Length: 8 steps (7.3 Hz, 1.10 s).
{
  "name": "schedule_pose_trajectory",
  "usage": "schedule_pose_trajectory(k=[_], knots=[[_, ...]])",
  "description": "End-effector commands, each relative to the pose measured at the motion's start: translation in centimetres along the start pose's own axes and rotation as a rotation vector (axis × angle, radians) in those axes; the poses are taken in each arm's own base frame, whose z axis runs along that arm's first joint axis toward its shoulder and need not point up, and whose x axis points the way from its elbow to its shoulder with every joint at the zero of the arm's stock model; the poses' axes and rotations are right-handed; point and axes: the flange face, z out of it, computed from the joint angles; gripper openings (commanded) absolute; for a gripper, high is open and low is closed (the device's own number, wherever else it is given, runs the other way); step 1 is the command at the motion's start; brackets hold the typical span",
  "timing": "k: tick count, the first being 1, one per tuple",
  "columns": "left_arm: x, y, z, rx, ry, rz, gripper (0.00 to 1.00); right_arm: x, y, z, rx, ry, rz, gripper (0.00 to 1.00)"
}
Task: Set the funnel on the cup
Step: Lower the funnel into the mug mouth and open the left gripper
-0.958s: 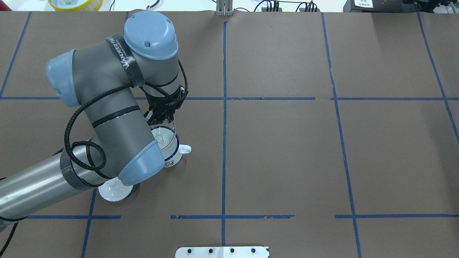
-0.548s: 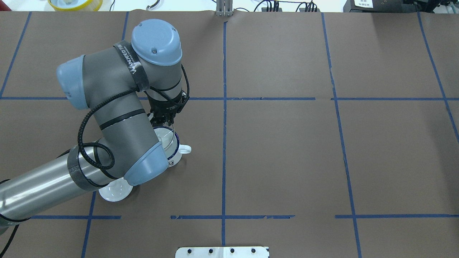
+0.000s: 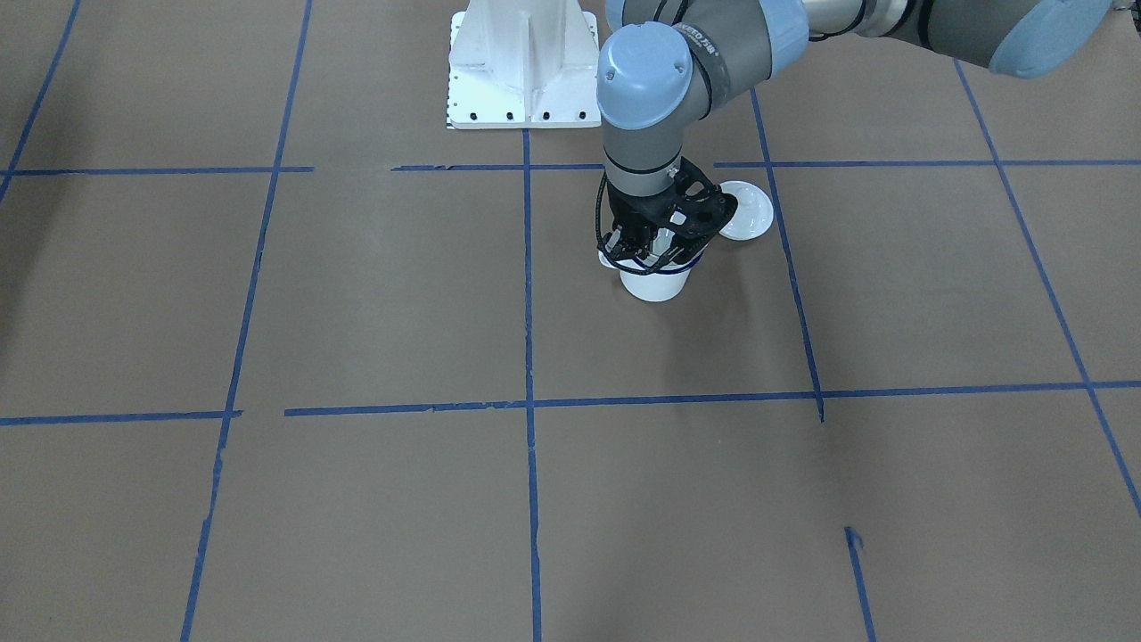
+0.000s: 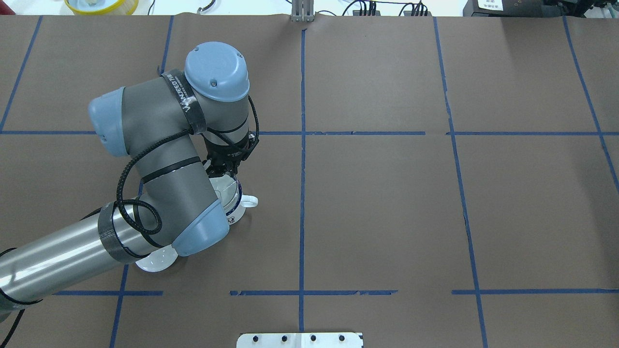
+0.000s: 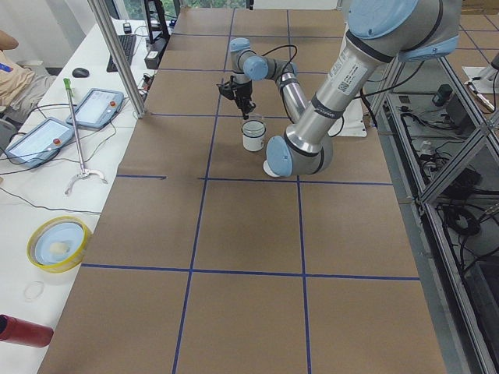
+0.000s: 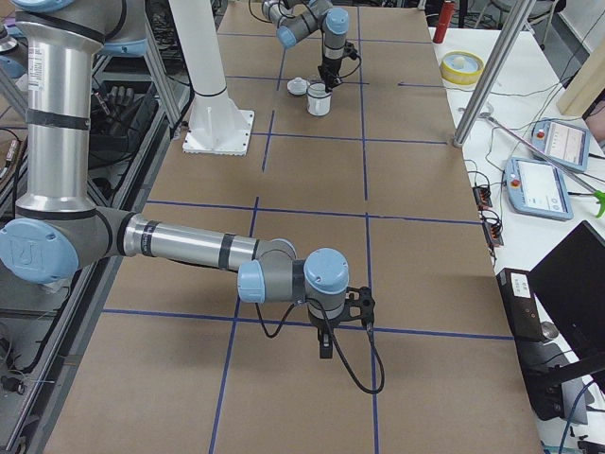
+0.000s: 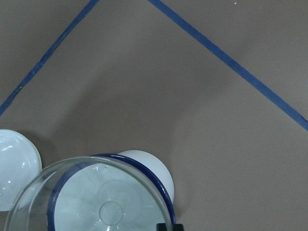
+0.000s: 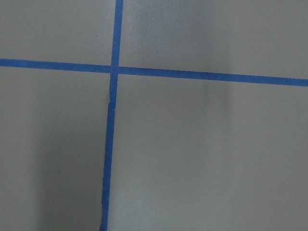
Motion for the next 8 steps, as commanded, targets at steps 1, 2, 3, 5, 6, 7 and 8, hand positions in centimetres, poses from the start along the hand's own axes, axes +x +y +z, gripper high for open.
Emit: schedule_pose_trajectory(k=[1,2,3,5,6,7,8], knots=[[-0.1,0.41,0.45,-0.005,0.004,0.01,0.0,-0.02,-0.01,-0.03,0.001,0.0,-0.001,1.0],[-0.18,0.33,0.59,-0.005,0.002,0.01,0.0,-0.02,-0.01,-0.03,0.001,0.0,-0.001,1.0],[-0.12,0.38,0.52,-0.007,0.009,0.012,0.0,0.02,0.01,0.03,-0.001,0.0,0.0,1.0],[-0.03,0.56,0.41,-0.008,0.011,0.015,0.0,0.04,0.01,0.03,-0.001,0.002,0.0,1.0],[0.01,0.55,0.37,-0.006,0.016,0.033,0.0,-0.02,-0.01,-0.03,0.001,0.0,-0.001,1.0],[-0.08,0.51,0.51,-0.008,0.014,0.037,0.0,0.04,0.01,0.03,-0.001,0.002,0.0,1.0],[0.0,0.47,0.57,-0.005,0.014,0.037,0.0,-0.02,-0.01,-0.03,0.001,0.0,-0.001,1.0]])
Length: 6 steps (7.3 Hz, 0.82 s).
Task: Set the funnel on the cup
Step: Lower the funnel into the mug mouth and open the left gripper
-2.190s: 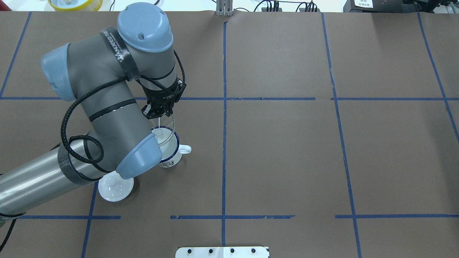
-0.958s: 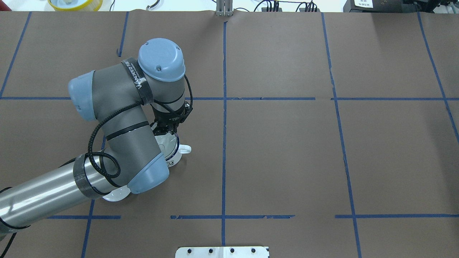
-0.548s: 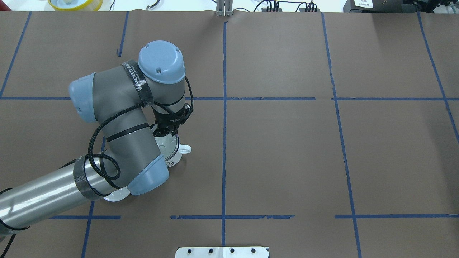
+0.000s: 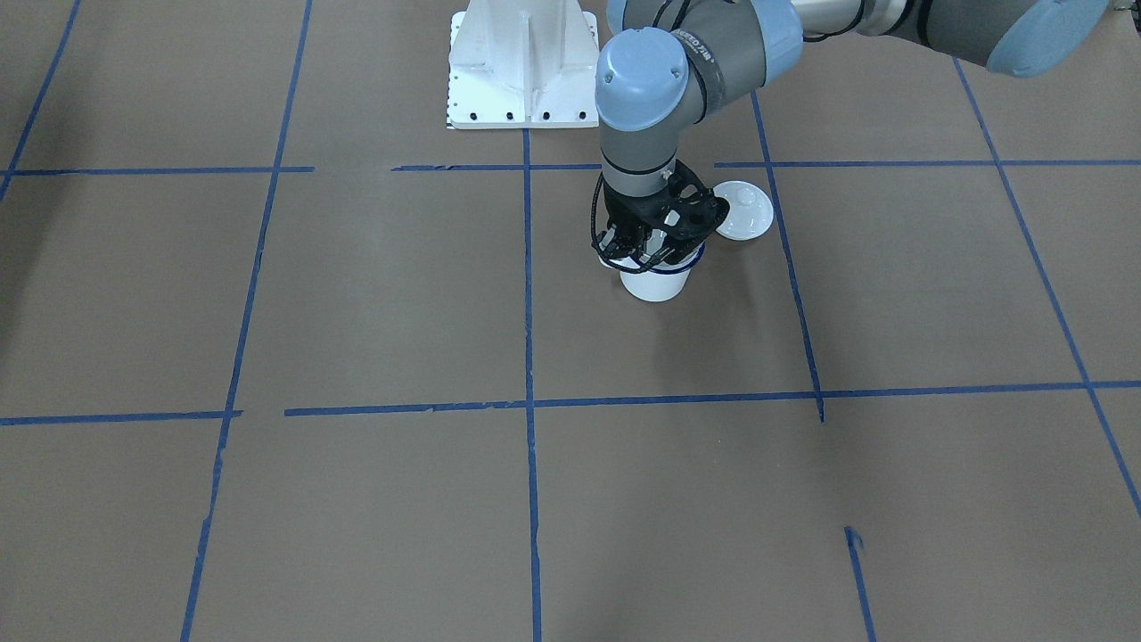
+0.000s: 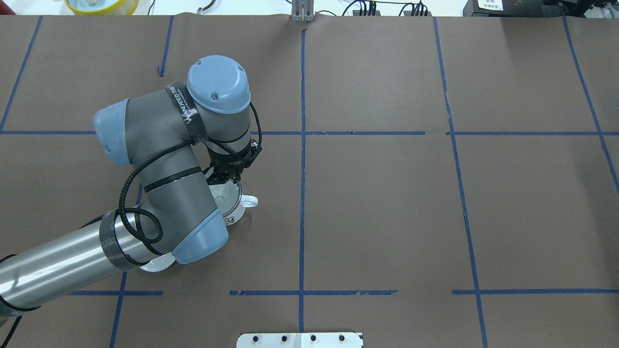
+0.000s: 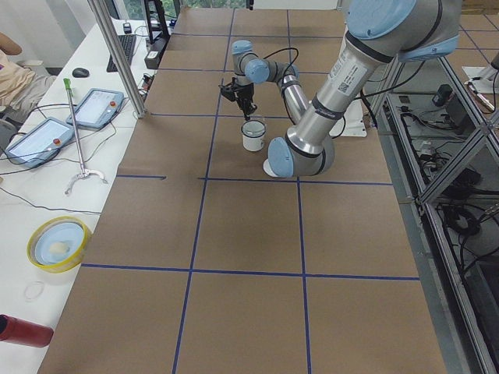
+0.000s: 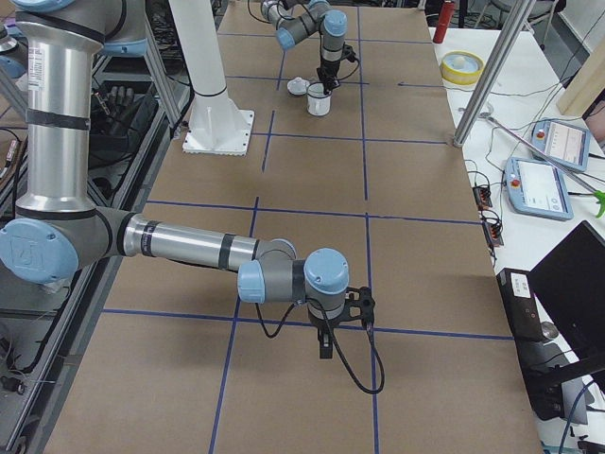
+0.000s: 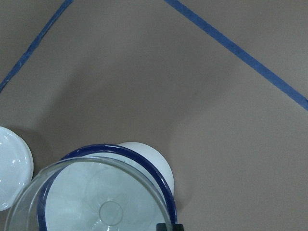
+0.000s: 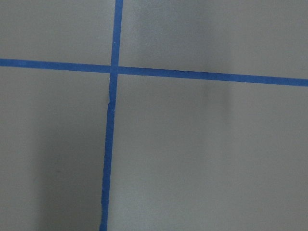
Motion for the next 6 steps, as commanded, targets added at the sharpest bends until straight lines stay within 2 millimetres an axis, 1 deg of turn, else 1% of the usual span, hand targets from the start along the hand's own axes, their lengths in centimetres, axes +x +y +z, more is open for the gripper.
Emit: schedule_pose_trajectory(k=[1,4,5,6], knots=[[0.03,-0.18,0.4,0.003,-0.006,0.003,0.0,-0.03,-0.01,-0.03,0.001,-0.001,-0.001,1.0],[0.06,-0.26,0.61,0.004,-0.01,0.001,0.0,-0.03,-0.01,-0.03,0.001,-0.001,-0.001,1.0],[0.06,-0.19,0.72,0.003,-0.012,0.002,0.92,0.03,0.01,0.03,-0.001,0.001,0.0,1.0],[0.05,-0.2,0.73,0.003,-0.014,0.001,1.0,-0.03,-0.01,-0.03,0.001,-0.001,-0.001,1.0]])
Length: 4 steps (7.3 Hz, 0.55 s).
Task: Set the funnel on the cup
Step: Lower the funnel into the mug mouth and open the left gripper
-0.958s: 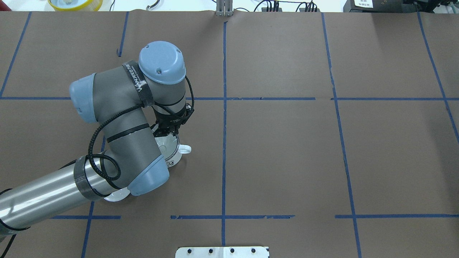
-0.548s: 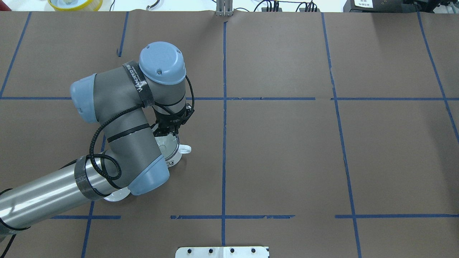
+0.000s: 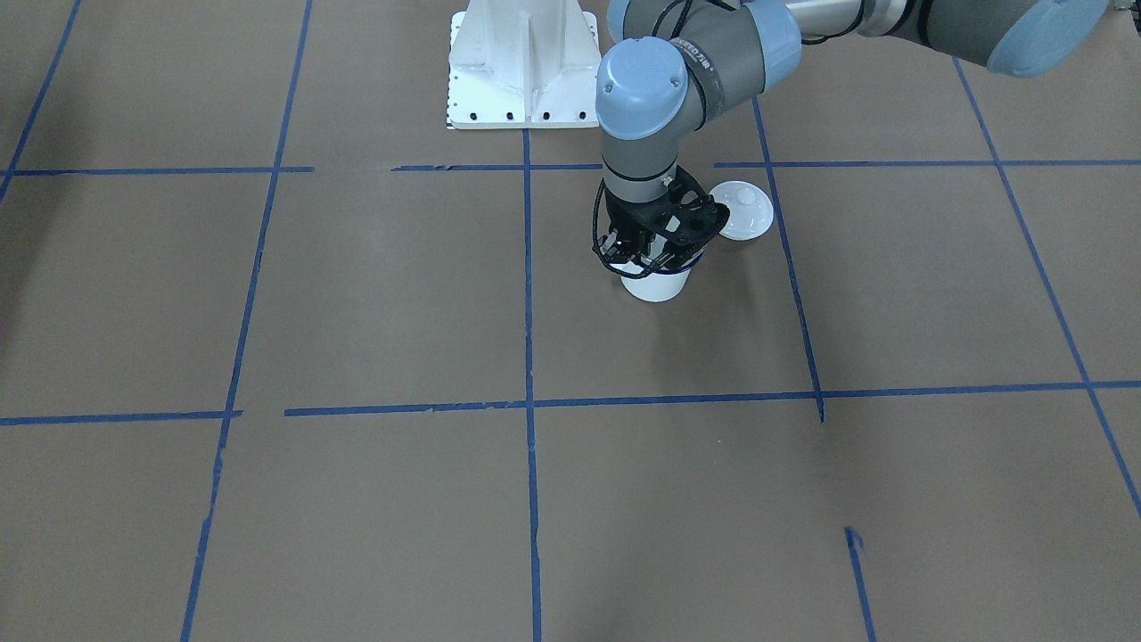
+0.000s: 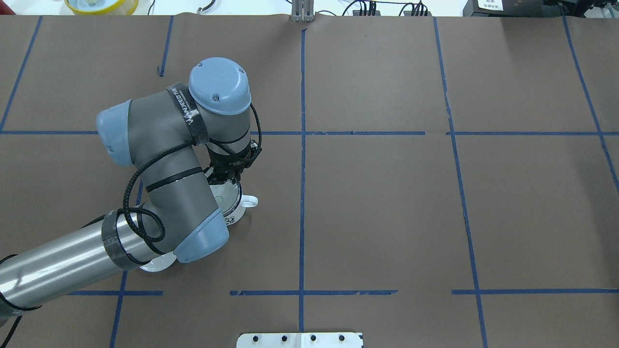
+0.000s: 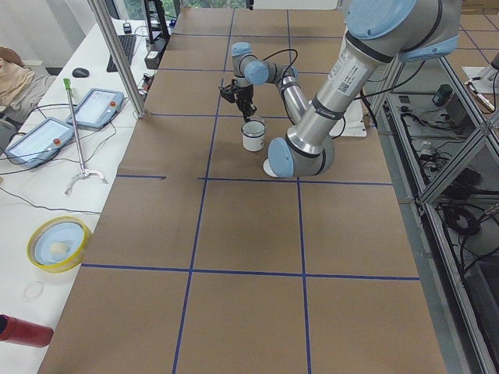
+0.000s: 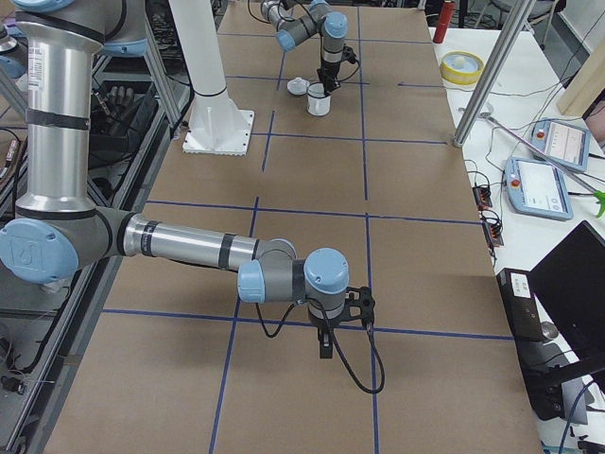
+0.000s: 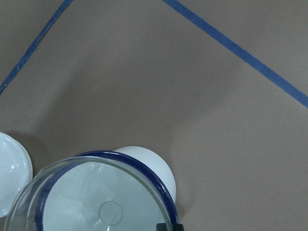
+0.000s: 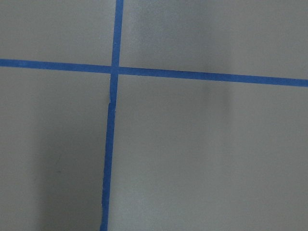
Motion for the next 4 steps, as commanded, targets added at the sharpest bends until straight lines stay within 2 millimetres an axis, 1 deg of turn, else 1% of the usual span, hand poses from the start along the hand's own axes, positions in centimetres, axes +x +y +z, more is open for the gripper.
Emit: schedule_pose_trajectory(k=[1,2,3,4], knots=[[0.1,0.0,-0.2,0.0,0.003,0.0,1.0,0.0,0.0,0.0,-0.001,-0.001,0.001,1.0],[0.0,0.2,-0.8,0.002,0.015,0.006,1.0,0.0,0.0,0.0,0.0,0.001,0.0,1.0],[-0.3,0.0,-2.2,0.005,0.037,0.057,1.0,0.0,0.0,0.0,0.0,-0.001,0.0,1.0],[-1.6,-2.7,-5.0,0.029,0.082,0.118,1.0,0.0,0.0,0.0,0.0,-0.001,0.0,1.0]])
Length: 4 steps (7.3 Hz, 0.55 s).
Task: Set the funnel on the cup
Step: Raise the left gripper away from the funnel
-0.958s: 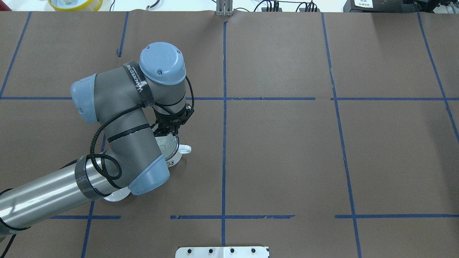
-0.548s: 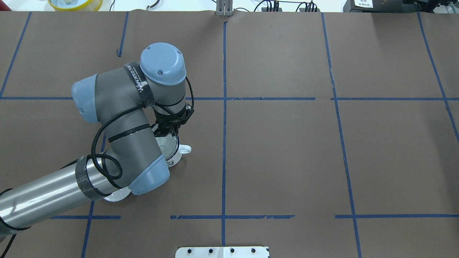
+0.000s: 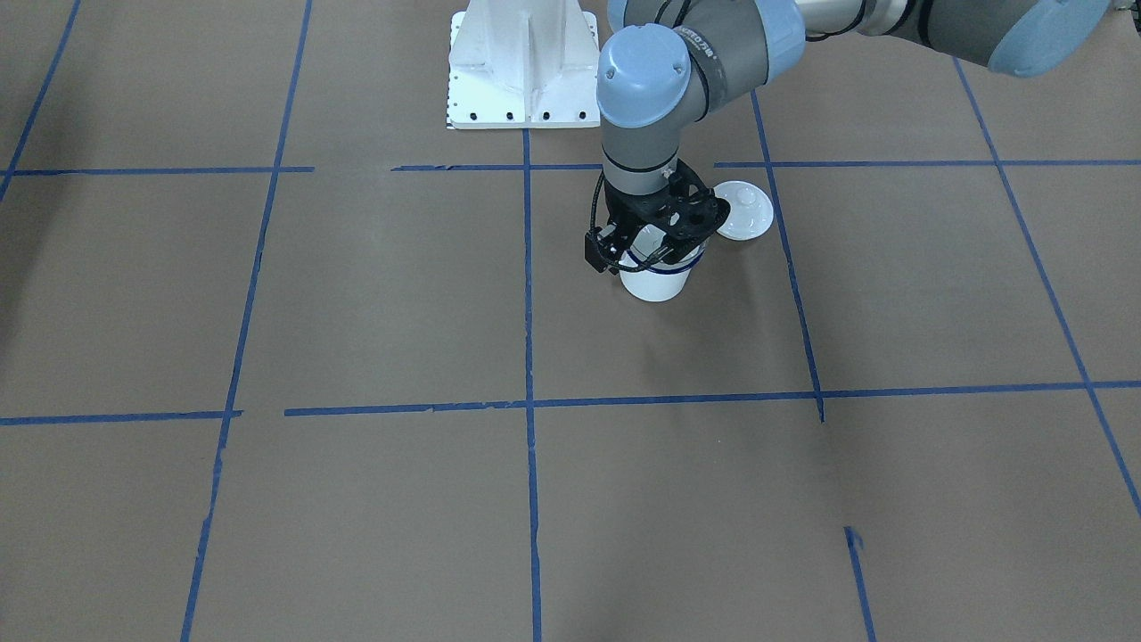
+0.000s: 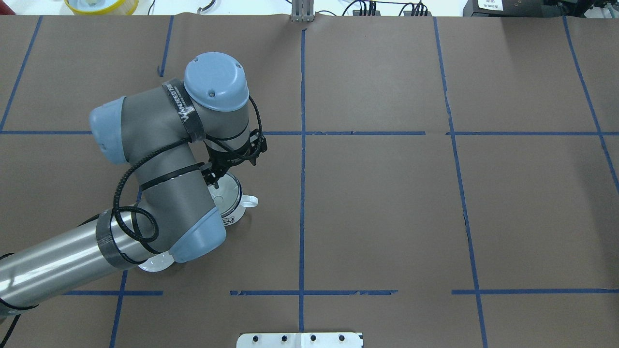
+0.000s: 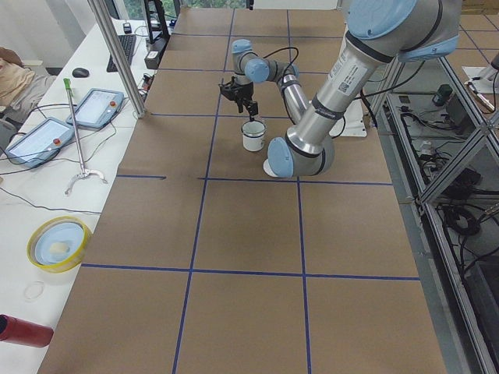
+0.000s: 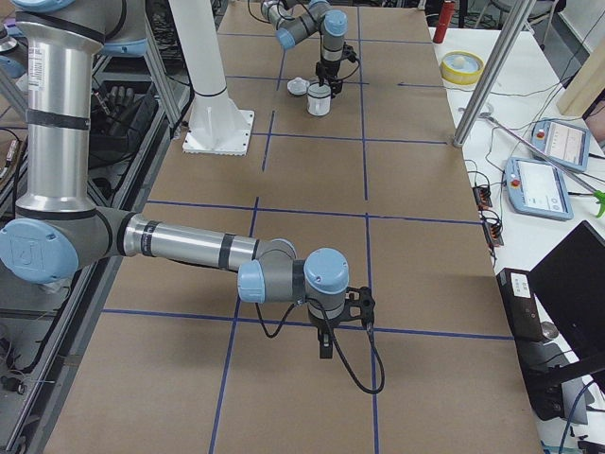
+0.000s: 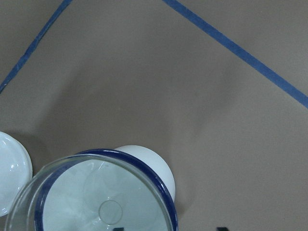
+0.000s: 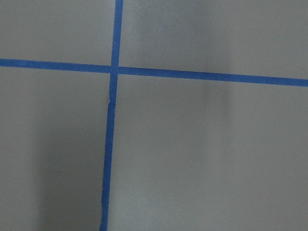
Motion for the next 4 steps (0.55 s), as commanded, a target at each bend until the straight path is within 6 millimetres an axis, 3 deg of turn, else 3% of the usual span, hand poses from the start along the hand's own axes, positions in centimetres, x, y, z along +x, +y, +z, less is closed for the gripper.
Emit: schedule_pose_trajectory(k=[1,2,3,4], knots=[[-5.0,-4.2,-4.7,0.045,0.085,0.181,1.0,0.0,0.0,0.0,-0.001,0.0,0.001,1.0],[-8.7,-7.1,-6.8,0.083,0.127,0.28,1.0,0.1,0.0,0.0,-0.001,0.001,0.001,1.0],[-12.3,-12.8,-7.9,0.149,0.151,0.346,1.0,0.0,0.0,0.0,-0.001,0.0,0.001,1.0],[-16.9,-17.5,-6.4,0.156,0.126,0.442,1.0,0.0,0.0,0.0,-0.001,0.0,0.001,1.0]])
